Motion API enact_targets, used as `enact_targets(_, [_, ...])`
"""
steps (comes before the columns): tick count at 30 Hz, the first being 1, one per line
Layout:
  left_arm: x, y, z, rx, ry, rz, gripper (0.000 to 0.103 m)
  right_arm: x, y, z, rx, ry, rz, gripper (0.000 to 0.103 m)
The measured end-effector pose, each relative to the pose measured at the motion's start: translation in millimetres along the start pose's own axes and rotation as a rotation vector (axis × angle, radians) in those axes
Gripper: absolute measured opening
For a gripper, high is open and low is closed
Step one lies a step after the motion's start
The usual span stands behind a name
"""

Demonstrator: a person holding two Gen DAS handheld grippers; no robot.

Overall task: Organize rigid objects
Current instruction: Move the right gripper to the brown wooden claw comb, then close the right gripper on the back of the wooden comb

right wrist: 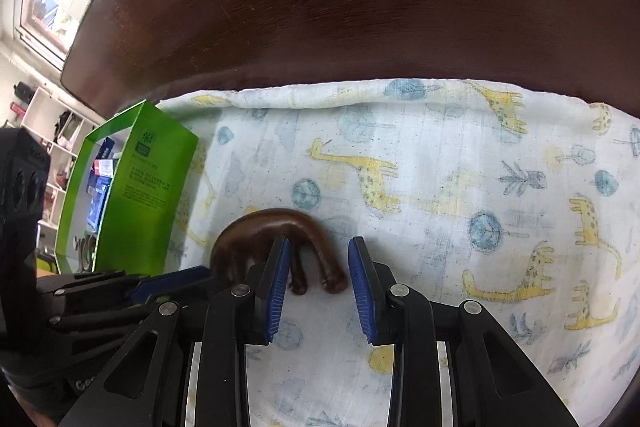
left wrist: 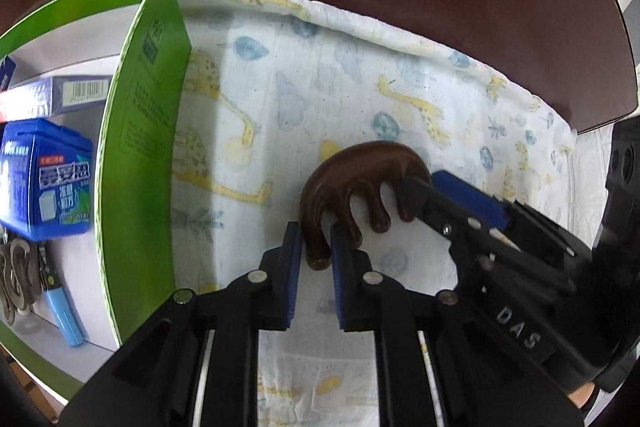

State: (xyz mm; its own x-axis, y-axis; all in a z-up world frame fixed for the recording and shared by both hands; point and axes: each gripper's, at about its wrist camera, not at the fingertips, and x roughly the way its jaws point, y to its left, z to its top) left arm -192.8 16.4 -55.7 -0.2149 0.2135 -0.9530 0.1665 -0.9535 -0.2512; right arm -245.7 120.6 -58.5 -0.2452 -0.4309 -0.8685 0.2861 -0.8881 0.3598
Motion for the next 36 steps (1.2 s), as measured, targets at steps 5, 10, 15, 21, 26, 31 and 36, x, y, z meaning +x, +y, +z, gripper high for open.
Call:
enact_targets(5, [3.0,-6.0,-1.7,0.065,-0.012,0.015,0.009,-3.0,6.7,-11.5,0.012,-0.006,-0.044,0.033])
enact_targets(10, [3.3,-12.3,-9.4,0.115,-0.008,0.018,0.009,-6.4,11.4,-21.2,0.031,-0.015,-0.085,0.033])
enact_targets(15, [-3.2,-13.0,-14.2,0.134,-0.024,0.008,0.009,-15.7,10.8,-26.9,0.063,-0.040,-0.090,0.033])
enact_targets(21, [-20.5,-13.7,-20.7,0.142,-0.050,-0.018,0.009,-34.9,18.4,-27.4,0.060,-0.075,-0.083,0.033])
enact_targets(26, [-46.6,2.9,-19.7,0.148,-0.093,-0.037,0.009,-55.8,31.0,-26.2,0.053,-0.124,-0.062,0.033])
enact_targets(31, [-76.1,-1.3,-24.9,0.146,-0.135,-0.097,0.004,-79.9,59.1,-23.1,0.016,-0.190,-0.028,0.033])
enact_targets(36, [-112.0,17.5,-35.1,0.145,-0.204,-0.118,0.000,-89.3,103.1,-18.5,-0.054,-0.196,0.129,0.009])
